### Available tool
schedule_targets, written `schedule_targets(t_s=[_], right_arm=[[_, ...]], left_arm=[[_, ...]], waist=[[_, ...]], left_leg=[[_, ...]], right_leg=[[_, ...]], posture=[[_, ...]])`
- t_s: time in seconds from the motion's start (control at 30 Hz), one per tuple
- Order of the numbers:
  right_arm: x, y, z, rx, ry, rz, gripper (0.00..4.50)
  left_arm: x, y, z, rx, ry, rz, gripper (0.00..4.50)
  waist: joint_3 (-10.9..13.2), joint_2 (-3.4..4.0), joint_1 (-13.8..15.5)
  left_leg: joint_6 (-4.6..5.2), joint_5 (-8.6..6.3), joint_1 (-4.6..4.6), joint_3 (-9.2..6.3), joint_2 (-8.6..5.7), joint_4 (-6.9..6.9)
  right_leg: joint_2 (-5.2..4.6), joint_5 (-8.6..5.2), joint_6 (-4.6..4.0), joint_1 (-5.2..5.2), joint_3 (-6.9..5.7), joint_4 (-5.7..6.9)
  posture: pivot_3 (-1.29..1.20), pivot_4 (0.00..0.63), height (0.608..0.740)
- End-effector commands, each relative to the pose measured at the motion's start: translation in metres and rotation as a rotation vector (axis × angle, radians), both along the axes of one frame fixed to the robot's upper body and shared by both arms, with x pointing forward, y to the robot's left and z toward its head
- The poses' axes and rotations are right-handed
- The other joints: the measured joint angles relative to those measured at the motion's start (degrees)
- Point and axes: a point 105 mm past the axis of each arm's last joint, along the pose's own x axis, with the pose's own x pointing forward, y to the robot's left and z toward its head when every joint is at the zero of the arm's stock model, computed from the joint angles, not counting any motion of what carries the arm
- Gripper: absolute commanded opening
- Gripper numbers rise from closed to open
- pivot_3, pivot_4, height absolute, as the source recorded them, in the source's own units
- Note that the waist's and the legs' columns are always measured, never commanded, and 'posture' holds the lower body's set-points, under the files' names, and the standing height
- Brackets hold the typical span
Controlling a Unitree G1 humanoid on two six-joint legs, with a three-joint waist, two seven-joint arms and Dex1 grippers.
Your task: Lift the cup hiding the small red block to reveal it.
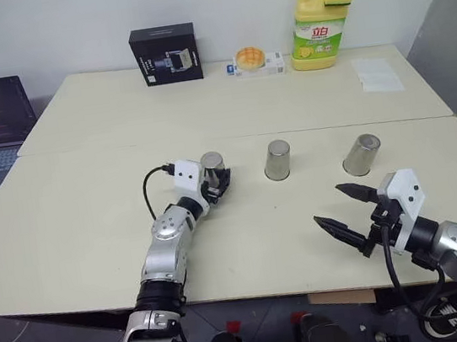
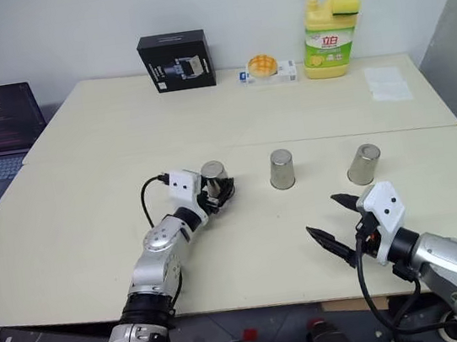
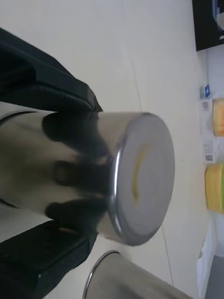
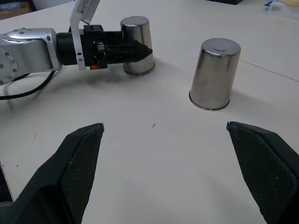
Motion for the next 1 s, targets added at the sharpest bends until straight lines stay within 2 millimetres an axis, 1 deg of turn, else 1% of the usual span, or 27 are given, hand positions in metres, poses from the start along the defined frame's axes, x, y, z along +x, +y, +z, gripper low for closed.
schedule_targets(t_s=[0.03,0.1,0.17,0.2,0.27,0.37,0.47,0.6,0.7,0.77,0.9,0.93,1.0], right_arm=[[-0.002,0.002,0.006,0.010,-0.037,0.017,4.50],[-0.001,0.003,0.004,0.013,-0.035,0.018,4.50],[-0.001,0.005,0.004,0.021,-0.034,0.027,4.50],[-0.001,0.006,0.003,0.026,-0.033,0.030,4.50],[-0.001,0.007,0.002,0.027,-0.030,0.038,4.50],[0.001,0.008,0.001,0.028,-0.029,0.044,4.50],[0.006,0.008,0.001,0.029,-0.030,0.047,4.50],[0.007,0.008,0.003,0.030,-0.031,0.049,4.50],[0.006,0.008,0.003,0.029,-0.029,0.047,4.50],[0.004,0.008,0.004,0.027,-0.030,0.046,4.50],[0.002,0.009,0.005,0.026,-0.030,0.046,4.50],[0.002,0.009,0.005,0.026,-0.030,0.046,4.50],[0.002,0.010,0.005,0.027,-0.030,0.046,4.50]], left_arm=[[0.001,0.008,0.039,0.030,-0.120,0.037,2.81],[0.000,0.017,0.060,0.029,-0.157,0.080,2.81],[0.000,0.034,0.083,-0.007,-0.176,0.156,2.81],[0.000,0.040,0.089,-0.024,-0.176,0.183,2.81],[-0.001,0.049,0.091,-0.046,-0.153,0.214,2.81],[0.001,0.062,0.079,-0.041,-0.112,0.252,2.81],[0.005,0.075,0.055,-0.032,-0.064,0.290,2.81],[0.011,0.085,0.033,-0.032,-0.042,0.317,2.81],[0.015,0.089,0.022,-0.036,-0.034,0.325,2.81],[0.017,0.088,0.016,-0.038,-0.027,0.307,3.51],[0.016,0.084,0.013,-0.029,-0.032,0.273,4.37],[0.014,0.085,0.014,-0.024,-0.032,0.267,4.48],[0.012,0.085,0.016,-0.018,-0.033,0.259,4.49]], waist=[[0.00,0.00,-0.01],[0.00,0.00,-0.01],[0.01,-0.01,-0.04],[0.00,-0.01,-0.03],[0.00,0.00,-0.01],[-0.01,0.01,0.01],[-0.01,0.01,-0.01],[0.00,0.00,0.05],[0.00,0.00,0.07],[-0.01,0.00,0.14],[-0.01,0.00,0.08],[-0.01,0.00,0.08],[-0.01,0.00,0.07]], left_leg=[[0.00,0.00,0.00,0.00,0.00,0.00],[0.00,0.00,0.00,-0.02,0.01,0.00],[0.00,0.00,-0.02,-0.03,0.03,-0.01],[0.00,0.00,-0.02,-0.03,0.03,-0.01],[0.00,0.00,-0.02,-0.05,0.04,0.00],[-0.01,0.00,0.02,-0.04,0.01,0.00],[-0.01,0.01,0.04,-0.04,0.00,0.03],[-0.01,0.01,0.02,-0.07,0.01,0.01],[-0.01,0.01,-0.01,-0.07,0.00,0.01],[-0.01,0.01,-0.02,-0.07,-0.01,0.01],[-0.01,0.01,-0.02,-0.07,0.00,0.01],[-0.01,0.01,-0.02,-0.07,0.00,0.01],[-0.01,0.01,-0.01,-0.07,0.00,0.01]], right_leg=[[0.00,0.00,0.00,0.00,0.00,0.00],[0.01,0.00,0.00,0.00,-0.01,0.01],[0.01,0.00,0.00,-0.02,-0.02,0.00],[0.01,0.00,0.00,-0.02,-0.02,0.01],[0.01,0.00,0.00,-0.02,-0.03,0.01],[-0.01,0.00,0.00,0.03,-0.03,0.01],[-0.01,0.00,0.00,0.04,-0.03,0.01],[0.00,0.01,0.00,0.02,-0.07,0.02],[-0.01,0.01,0.00,0.01,-0.07,-0.01],[-0.02,0.01,0.00,0.01,-0.08,-0.01],[-0.02,0.01,0.00,0.01,-0.08,0.00],[-0.02,0.01,0.00,0.01,-0.08,0.00],[-0.02,0.01,0.00,0.01,-0.08,0.00]], posture=[[0.00,0.150,0.740],[0.00,0.150,0.740],[0.00,0.150,0.740],[0.00,0.150,0.740],[0.00,0.150,0.740],[0.00,0.150,0.740],[0.00,0.150,0.740],[0.00,0.150,0.740],[0.00,0.150,0.740],[0.00,0.150,0.740],[0.00,0.150,0.740],[0.00,0.150,0.740],[0.00,0.150,0.740]])
